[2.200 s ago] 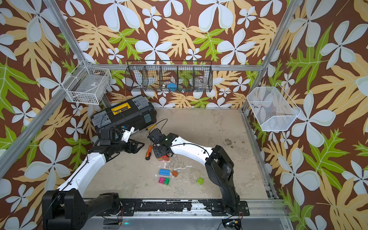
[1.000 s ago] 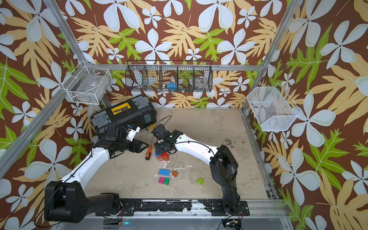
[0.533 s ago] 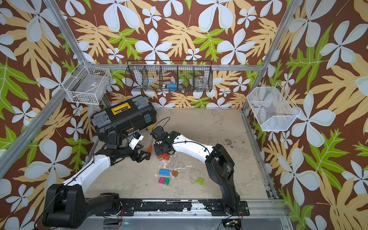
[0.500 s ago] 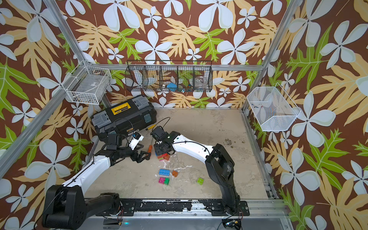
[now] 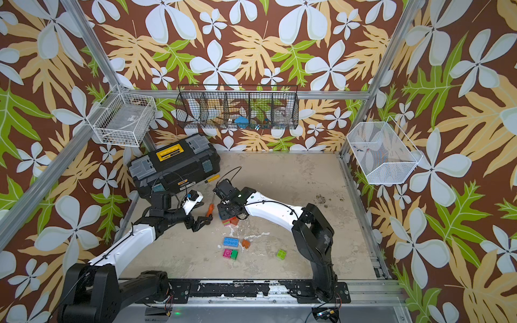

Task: Assemble the letter h with lego
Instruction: Assemble the lego brick with the lego brick.

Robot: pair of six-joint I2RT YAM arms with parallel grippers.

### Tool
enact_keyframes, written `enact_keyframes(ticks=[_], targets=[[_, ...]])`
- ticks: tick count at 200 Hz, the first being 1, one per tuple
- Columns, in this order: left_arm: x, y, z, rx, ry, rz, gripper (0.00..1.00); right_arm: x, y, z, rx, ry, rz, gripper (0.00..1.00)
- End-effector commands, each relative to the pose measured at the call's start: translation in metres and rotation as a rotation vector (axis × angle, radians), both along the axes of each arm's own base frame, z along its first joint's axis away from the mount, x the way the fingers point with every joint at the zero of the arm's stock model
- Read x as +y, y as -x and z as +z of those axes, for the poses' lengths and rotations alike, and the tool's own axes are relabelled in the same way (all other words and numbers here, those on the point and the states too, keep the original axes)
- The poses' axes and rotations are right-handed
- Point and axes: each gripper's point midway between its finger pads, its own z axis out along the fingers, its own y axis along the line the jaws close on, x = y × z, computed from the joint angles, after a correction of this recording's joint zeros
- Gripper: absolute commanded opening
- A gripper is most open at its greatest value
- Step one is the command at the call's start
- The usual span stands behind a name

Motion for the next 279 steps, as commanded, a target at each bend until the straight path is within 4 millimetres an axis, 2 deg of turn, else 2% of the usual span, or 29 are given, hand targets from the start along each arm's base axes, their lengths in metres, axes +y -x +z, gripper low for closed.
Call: enact_keyframes(ticks=[1,50,79,132,174,183,197,233,250,279], targets=[[-0.001,-0.003,0.006,-0.049,-0.004,-0.015,0.98,-0.020,0.008,-0.016,0.028,0.085,-0.026,0.42],[0.000,-0.005,0.005,-0.044,-0.006,-0.007,0.98,-0.021,0.009,-0.023,0.037,0.099,-0.027,0.41],[-0.002,-0.005,0.008,-0.047,0.003,-0.020,0.98,-0.018,0.005,-0.015,0.023,0.093,-0.033,0.42],[-0.004,-0.006,0.016,-0.072,0.009,-0.041,0.99,-0.006,-0.006,0.016,-0.022,0.046,-0.038,0.46],[-0.009,-0.008,0.018,-0.085,0.006,-0.066,1.00,0.002,-0.012,0.050,-0.053,-0.033,-0.032,0.50],[-0.010,-0.009,0.019,-0.092,-0.003,-0.070,1.00,-0.005,-0.015,0.055,-0.061,-0.033,-0.041,0.49],[-0.014,-0.011,0.018,-0.109,-0.029,-0.080,1.00,-0.026,-0.026,0.060,-0.076,-0.030,-0.078,0.49],[-0.032,-0.020,0.014,-0.124,-0.127,-0.069,1.00,-0.074,-0.041,0.052,-0.074,-0.050,-0.141,0.49],[-0.040,-0.020,0.006,-0.100,-0.142,-0.081,1.00,-0.090,-0.043,0.046,-0.071,-0.052,-0.173,0.49],[-0.047,-0.027,-0.014,-0.048,-0.192,-0.043,1.00,-0.102,-0.040,0.032,-0.044,-0.077,-0.203,0.49]])
